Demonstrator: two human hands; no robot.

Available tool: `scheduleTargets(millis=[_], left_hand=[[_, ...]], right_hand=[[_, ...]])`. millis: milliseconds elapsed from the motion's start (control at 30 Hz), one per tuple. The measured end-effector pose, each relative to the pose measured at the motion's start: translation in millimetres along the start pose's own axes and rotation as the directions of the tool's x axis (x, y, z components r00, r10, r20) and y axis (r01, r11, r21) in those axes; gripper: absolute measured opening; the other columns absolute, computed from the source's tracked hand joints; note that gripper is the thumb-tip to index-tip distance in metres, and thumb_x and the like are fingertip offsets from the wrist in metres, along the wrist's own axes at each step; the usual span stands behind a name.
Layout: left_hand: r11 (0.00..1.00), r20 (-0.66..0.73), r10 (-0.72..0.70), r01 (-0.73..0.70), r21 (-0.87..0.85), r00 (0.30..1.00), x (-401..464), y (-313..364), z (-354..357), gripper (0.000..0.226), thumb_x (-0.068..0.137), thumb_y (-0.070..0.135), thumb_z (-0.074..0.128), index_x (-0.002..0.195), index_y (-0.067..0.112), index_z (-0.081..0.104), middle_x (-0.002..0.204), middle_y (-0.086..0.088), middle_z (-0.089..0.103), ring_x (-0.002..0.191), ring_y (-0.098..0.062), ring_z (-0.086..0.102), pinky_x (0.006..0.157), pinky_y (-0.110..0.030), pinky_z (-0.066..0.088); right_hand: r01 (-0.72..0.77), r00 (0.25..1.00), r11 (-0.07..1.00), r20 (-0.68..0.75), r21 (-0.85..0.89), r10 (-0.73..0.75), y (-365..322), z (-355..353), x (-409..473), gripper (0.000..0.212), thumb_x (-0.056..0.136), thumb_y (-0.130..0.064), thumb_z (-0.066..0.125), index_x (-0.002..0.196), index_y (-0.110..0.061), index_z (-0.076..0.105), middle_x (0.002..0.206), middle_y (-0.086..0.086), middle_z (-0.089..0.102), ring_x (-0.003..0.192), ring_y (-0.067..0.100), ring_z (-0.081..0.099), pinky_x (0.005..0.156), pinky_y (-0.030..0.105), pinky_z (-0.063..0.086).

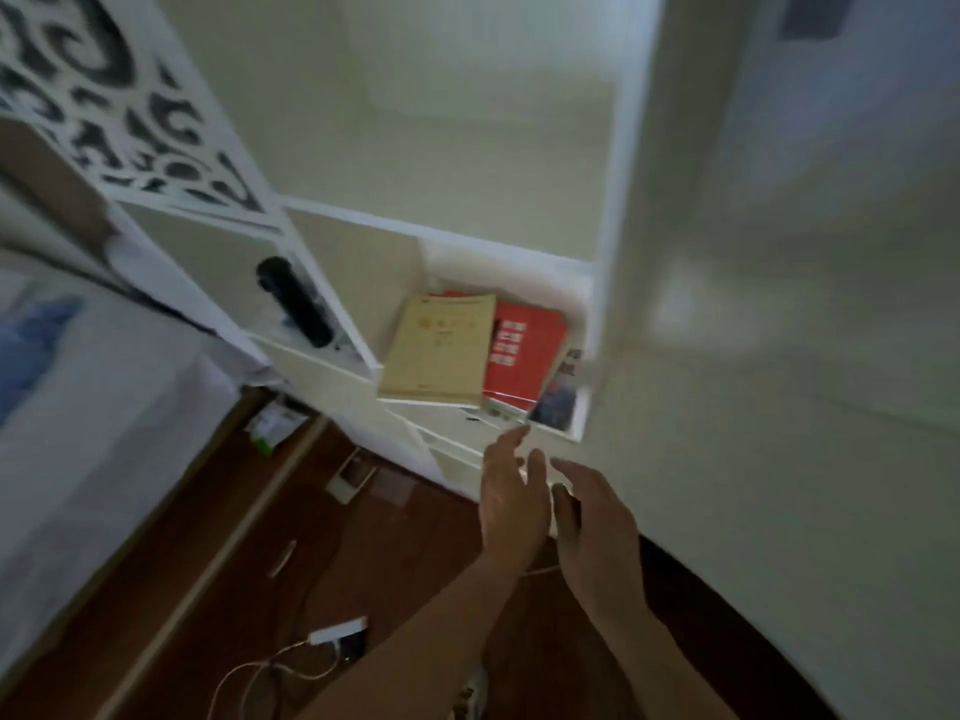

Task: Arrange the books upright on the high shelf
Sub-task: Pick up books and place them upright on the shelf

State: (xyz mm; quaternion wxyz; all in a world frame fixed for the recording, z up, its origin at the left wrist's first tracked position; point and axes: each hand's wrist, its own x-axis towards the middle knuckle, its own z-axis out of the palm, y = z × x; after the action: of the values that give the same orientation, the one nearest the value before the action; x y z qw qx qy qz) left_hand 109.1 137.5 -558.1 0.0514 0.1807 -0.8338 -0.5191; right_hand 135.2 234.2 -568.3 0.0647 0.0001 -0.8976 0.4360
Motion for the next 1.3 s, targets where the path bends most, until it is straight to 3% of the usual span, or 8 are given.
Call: scheduleTargets(millis=[200,400,533,667,800,967,1100,1300], left_hand=[[0.973,-0.348,-0.131,0.188,0.136,0.928,129.4,-38.6,-102.7,0.042,0.099,0.027,0.060,0.139,0.016,0.050,0.146,-0.013,0.042,0.133,-0.033,0.038,0.108,-0.043,0.033],[0.910,0.022,-0.409,0.406,0.085,0.912,211.3,-73.5,-127.7,0.056,0.094,0.039,0.065,0.142,0.014,0.047,0.137,-0.011,0.056,0.125,-0.032,0.055,0.104,-0.039,0.046],[0.922,0.203,-0.338,0.367,-0.127,0.919,220.2,-72.0,-129.5,0.030,0.102,0.027,0.054,0.127,0.012,0.058,0.108,-0.012,0.071,0.069,-0.028,0.073,0.069,-0.039,0.060],[0.708,0.420,-0.254,0.463,-0.532,0.871,208.0,-61.9,-132.6,0.026,0.105,0.015,0.055,0.130,0.013,0.050,0.119,-0.017,0.070,0.084,-0.041,0.075,0.065,-0.034,0.062],[0.699,0.551,-0.325,0.588,-0.407,0.768,205.4,-57.1,-119.6,0.014,0.100,0.019,0.063,0.112,0.013,0.060,0.106,-0.014,0.075,0.080,-0.032,0.076,0.069,-0.036,0.063],[0.787,0.163,-0.588,0.607,-0.113,0.792,233.8,-78.9,-100.1,0.047,0.094,0.048,0.058,0.120,0.009,0.058,0.113,-0.012,0.070,0.101,-0.032,0.068,0.089,-0.037,0.053],[0.780,0.089,-0.596,0.601,-0.176,0.798,240.3,-81.0,-92.8,0.046,0.093,0.043,0.066,0.128,0.016,0.052,0.115,-0.008,0.068,0.107,-0.031,0.067,0.098,-0.043,0.054],[0.804,0.003,-0.553,0.534,-0.260,0.833,226.1,-76.9,-83.6,0.023,0.097,0.036,0.064,0.104,0.015,0.061,0.080,0.001,0.071,0.075,-0.021,0.074,0.083,-0.041,0.060]], right_hand=[[-0.023,0.995,1.000,0.101,-0.011,0.024,-61.3,117.6,119.6,0.042,0.104,-0.033,0.049,0.141,-0.013,0.054,0.138,0.006,0.062,0.124,0.024,0.062,0.099,0.044,0.054],[-0.273,0.916,0.908,0.203,-0.319,0.346,-51.6,155.2,193.3,0.058,0.097,-0.054,0.052,0.141,-0.017,0.046,0.136,0.006,0.055,0.131,0.028,0.049,0.112,0.046,0.039],[-0.495,0.853,0.854,0.102,-0.159,0.512,-66.4,144.6,213.5,0.054,0.091,-0.060,0.056,0.114,-0.011,0.058,0.110,0.003,0.067,0.099,0.025,0.064,0.088,0.037,0.053],[-0.713,0.691,0.699,0.215,0.051,0.690,-74.6,114.4,236.8,0.025,0.095,-0.030,0.063,0.114,-0.013,0.064,0.102,0.002,0.068,0.092,0.022,0.064,0.077,0.034,0.051],[-0.703,0.710,0.705,0.154,0.096,0.687,-82.3,83.9,246.9,0.019,0.093,-0.017,0.065,0.112,-0.021,0.067,0.105,0.004,0.070,0.098,0.027,0.066,0.093,0.043,0.053],[-0.445,0.877,0.832,0.028,-0.331,0.480,-78.9,61.9,242.2,0.024,0.101,-0.017,0.054,0.124,-0.011,0.058,0.097,0.002,0.060,0.080,0.020,0.055,0.064,0.030,0.041],[-0.224,0.963,0.768,-0.014,-0.600,0.270,-76.6,62.6,249.9,0.022,0.106,-0.024,0.045,0.120,-0.012,0.057,0.101,0.011,0.066,0.089,0.032,0.063,0.072,0.037,0.046],[-0.003,0.993,0.687,0.080,-0.726,0.088,-64.4,72.2,289.1,0.043,0.107,-0.037,0.043,0.111,-0.003,0.069,0.101,0.019,0.073,0.090,0.034,0.071,0.076,0.037,0.052]])
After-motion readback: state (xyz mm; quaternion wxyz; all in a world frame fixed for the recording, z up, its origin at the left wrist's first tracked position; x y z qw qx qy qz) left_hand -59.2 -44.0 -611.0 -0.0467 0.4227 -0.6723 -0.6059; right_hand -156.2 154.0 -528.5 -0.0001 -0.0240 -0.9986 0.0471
